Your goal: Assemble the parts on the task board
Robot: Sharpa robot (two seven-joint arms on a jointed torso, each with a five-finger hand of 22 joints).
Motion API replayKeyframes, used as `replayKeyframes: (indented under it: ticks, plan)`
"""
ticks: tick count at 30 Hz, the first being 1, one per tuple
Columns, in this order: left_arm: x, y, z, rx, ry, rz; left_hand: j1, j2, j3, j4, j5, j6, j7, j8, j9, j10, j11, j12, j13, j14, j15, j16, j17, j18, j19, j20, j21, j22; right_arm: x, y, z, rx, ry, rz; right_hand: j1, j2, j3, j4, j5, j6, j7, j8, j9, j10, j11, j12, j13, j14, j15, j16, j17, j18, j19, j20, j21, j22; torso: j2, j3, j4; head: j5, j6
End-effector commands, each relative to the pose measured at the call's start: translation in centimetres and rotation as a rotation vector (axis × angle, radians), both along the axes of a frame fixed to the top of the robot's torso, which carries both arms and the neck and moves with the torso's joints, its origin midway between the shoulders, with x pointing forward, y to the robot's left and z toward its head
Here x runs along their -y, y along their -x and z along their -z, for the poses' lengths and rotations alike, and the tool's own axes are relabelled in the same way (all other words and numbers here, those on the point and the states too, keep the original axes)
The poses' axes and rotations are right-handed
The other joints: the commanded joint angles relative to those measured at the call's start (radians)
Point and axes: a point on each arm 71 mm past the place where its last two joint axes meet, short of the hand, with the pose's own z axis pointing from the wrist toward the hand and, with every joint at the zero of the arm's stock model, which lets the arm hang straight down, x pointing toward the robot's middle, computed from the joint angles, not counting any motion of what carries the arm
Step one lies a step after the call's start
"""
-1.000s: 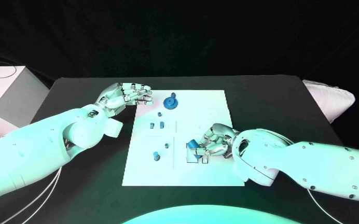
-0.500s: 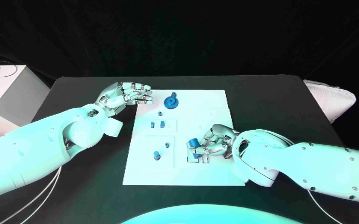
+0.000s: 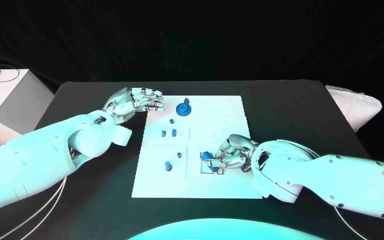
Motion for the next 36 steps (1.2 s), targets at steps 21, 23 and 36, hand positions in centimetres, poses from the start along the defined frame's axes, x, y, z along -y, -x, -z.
replayKeyframes:
  ticks: [21, 23, 36]
  plan:
    - [0.2, 0.0, -0.1, 0.001, 0.012, 0.015, -0.004, 0.009, 0.005, -0.001, 0.004, 0.009, 0.001, -0.007, -0.001, 0.000, 0.004, 0.003, 0.001, 0.002, 0.005, -0.005, 0.002, 0.005, 0.003, 0.006, -0.005, -0.002, -0.5, -0.1, 0.1, 0.016, 0.007, -0.028, -0.060, 0.053, -0.119, 0.002, -0.099, -0.012, -0.002, 0.017, 0.013, 0.047, -0.005, -0.010, 0.191, 0.096, -0.005, 0.004, 0.231, -0.017, 0.049, -0.008, -0.005, 0.134, 0.000, -0.0004, 0.0009, -0.004, 0.000]
    - [0.2, 0.0, -0.1, 0.001, 0.011, 0.014, -0.004, 0.009, 0.005, -0.001, 0.004, 0.009, 0.001, -0.007, -0.001, 0.000, 0.004, 0.003, 0.001, 0.002, 0.005, -0.005, 0.002, 0.005, 0.003, 0.006, -0.005, -0.002, -0.5, -0.1, 0.0, 0.013, 0.005, -0.033, -0.075, 0.055, -0.146, 0.002, -0.125, -0.013, -0.001, 0.018, 0.014, 0.047, -0.005, -0.010, 0.191, 0.096, -0.005, 0.004, 0.231, -0.017, 0.049, -0.008, -0.006, 0.135, 0.000, -0.0002, 0.0005, -0.004, 0.000]
    - [0.1, 0.0, 0.0, 0.000, 0.010, 0.012, -0.005, 0.010, 0.005, 0.000, 0.004, 0.009, 0.001, -0.007, -0.002, -0.001, 0.004, 0.003, 0.001, 0.002, 0.005, -0.007, 0.002, 0.005, 0.004, 0.006, -0.006, -0.003, 0.6, 0.4, -0.3, 0.018, -0.013, -0.050, -0.120, 0.092, -0.204, 0.002, -0.170, -0.015, -0.002, 0.024, 0.017, 0.050, -0.005, -0.006, 0.195, 0.098, -0.005, 0.007, 0.237, -0.018, 0.051, -0.008, -0.002, 0.140, 0.000, 0.0002, -0.0001, 0.001, 0.003]
